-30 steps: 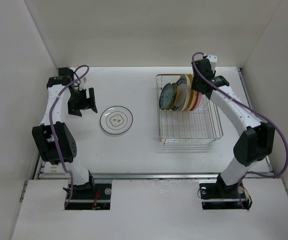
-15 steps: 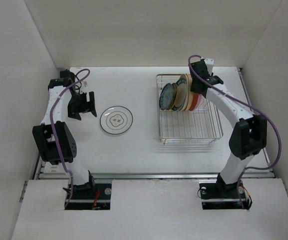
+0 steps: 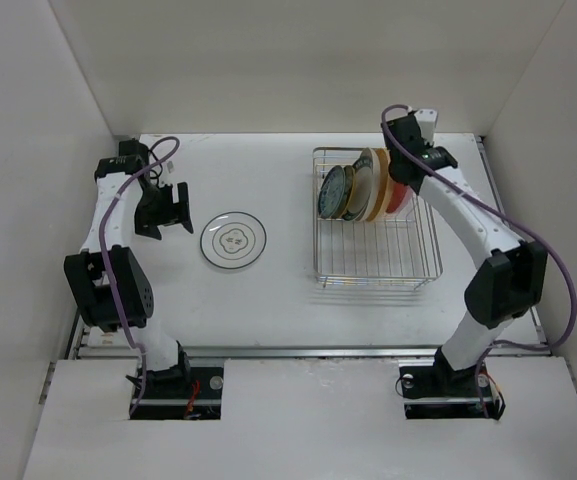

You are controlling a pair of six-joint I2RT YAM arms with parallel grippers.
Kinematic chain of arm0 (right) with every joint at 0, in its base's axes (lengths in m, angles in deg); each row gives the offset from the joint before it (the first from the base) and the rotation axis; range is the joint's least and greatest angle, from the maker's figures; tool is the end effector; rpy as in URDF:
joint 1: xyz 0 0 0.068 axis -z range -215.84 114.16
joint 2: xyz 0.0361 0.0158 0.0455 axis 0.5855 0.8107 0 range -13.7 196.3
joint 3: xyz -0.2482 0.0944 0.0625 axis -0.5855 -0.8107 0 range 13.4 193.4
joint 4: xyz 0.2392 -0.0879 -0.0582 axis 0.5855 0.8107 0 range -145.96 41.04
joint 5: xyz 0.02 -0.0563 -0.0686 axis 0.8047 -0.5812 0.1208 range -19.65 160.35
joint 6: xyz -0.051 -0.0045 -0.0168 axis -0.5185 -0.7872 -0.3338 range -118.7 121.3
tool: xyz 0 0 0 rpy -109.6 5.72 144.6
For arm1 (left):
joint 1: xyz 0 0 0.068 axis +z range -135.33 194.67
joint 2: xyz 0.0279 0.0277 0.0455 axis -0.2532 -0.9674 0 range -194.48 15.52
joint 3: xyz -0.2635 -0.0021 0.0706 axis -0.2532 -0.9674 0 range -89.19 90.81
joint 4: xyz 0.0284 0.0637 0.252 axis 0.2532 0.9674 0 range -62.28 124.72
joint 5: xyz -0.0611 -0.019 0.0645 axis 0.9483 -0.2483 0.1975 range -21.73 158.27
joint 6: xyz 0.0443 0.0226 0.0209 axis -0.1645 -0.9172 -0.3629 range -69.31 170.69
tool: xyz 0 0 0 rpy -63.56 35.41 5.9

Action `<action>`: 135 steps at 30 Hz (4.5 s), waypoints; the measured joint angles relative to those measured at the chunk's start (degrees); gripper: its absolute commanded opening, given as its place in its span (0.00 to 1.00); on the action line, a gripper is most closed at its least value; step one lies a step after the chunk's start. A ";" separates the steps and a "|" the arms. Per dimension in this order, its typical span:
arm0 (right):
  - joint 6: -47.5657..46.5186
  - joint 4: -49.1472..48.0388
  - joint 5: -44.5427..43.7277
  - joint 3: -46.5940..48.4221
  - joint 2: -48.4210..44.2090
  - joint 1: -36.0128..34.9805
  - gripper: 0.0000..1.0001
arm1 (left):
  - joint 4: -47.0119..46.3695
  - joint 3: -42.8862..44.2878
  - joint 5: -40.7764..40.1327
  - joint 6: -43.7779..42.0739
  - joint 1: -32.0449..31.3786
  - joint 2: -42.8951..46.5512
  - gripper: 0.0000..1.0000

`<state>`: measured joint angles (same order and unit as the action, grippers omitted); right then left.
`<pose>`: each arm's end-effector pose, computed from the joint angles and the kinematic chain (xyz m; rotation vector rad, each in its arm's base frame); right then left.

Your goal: Unload the plates from the dish rack

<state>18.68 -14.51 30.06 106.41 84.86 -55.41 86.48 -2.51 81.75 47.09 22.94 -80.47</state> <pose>0.3638 0.1050 0.3366 0.2736 2.1871 -0.4867 0.3372 0.0407 0.2949 -0.0490 2.7259 -0.2658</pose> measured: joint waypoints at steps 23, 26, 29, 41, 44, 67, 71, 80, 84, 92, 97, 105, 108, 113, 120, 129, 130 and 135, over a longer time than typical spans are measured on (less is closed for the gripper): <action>-1.68 -11.93 39.47 -0.20 -12.44 -12.11 0.00 | 5.60 3.48 27.87 -12.02 0.07 18.08 0.85; -0.90 -14.14 49.72 -1.90 -4.11 -16.04 0.00 | 4.74 3.19 28.26 -11.98 0.07 20.04 0.86; -0.48 -16.15 57.99 -3.43 -0.24 -19.06 0.00 | 4.15 2.25 27.39 -12.31 -0.85 20.41 0.86; 2.62 -29.53 73.50 -4.61 0.68 -21.75 0.00 | 3.82 -4.98 23.87 -14.73 -2.80 17.90 0.41; 3.28 -30.75 73.66 -4.66 1.79 -22.03 0.00 | 4.87 -4.92 26.34 -15.10 -3.13 17.90 0.00; 6.19 -32.65 66.58 -4.66 1.68 -20.37 0.65 | 2.21 -2.47 32.85 -3.87 -0.85 14.75 0.00; 6.86 -30.99 59.71 -4.31 -0.92 -18.21 0.70 | -2.36 -2.19 33.20 1.14 2.34 12.11 0.00; 6.67 -25.55 44.50 -1.68 -12.02 -15.58 0.75 | -14.25 5.55 29.46 13.27 11.19 -5.99 0.00; 6.43 -21.35 39.41 0.68 -14.36 -15.23 0.76 | -20.46 8.90 27.41 18.16 13.16 -15.15 0.00; 7.67 -8.17 23.69 2.93 -15.02 -10.49 0.79 | -25.07 15.37 21.70 22.64 16.63 -29.33 0.00; 8.33 -3.61 14.84 2.73 -16.02 -6.58 0.77 | -24.28 16.96 19.50 22.36 17.03 -32.52 0.00; 8.59 -1.55 10.54 1.07 -14.80 -3.10 0.63 | -23.39 17.33 17.18 22.25 16.85 -33.40 0.37; 8.61 -1.60 10.19 0.92 -12.20 -2.51 0.63 | -21.29 17.33 15.58 22.25 16.87 -33.57 0.44; 8.61 -1.66 9.81 0.83 -7.26 -2.12 0.62 | -17.31 17.33 13.68 21.84 16.85 -33.62 0.46; 8.61 -2.03 9.07 0.68 -2.97 -1.75 0.62 | -13.11 16.22 12.92 19.47 16.87 -32.52 0.47; 9.05 -4.07 9.44 0.17 1.42 0.52 0.53 | -9.29 10.60 12.70 14.47 16.46 -19.65 0.49; 9.07 -4.57 9.75 0.15 2.14 0.63 0.53 | -8.87 10.36 12.26 13.46 16.31 -17.62 0.49; 9.27 -5.64 11.43 0.09 5.14 0.81 0.32 | -7.19 9.99 11.19 7.91 14.03 -7.28 0.50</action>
<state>27.95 -20.15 41.49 106.50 90.00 -54.60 79.29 7.47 92.94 55.01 36.97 -87.75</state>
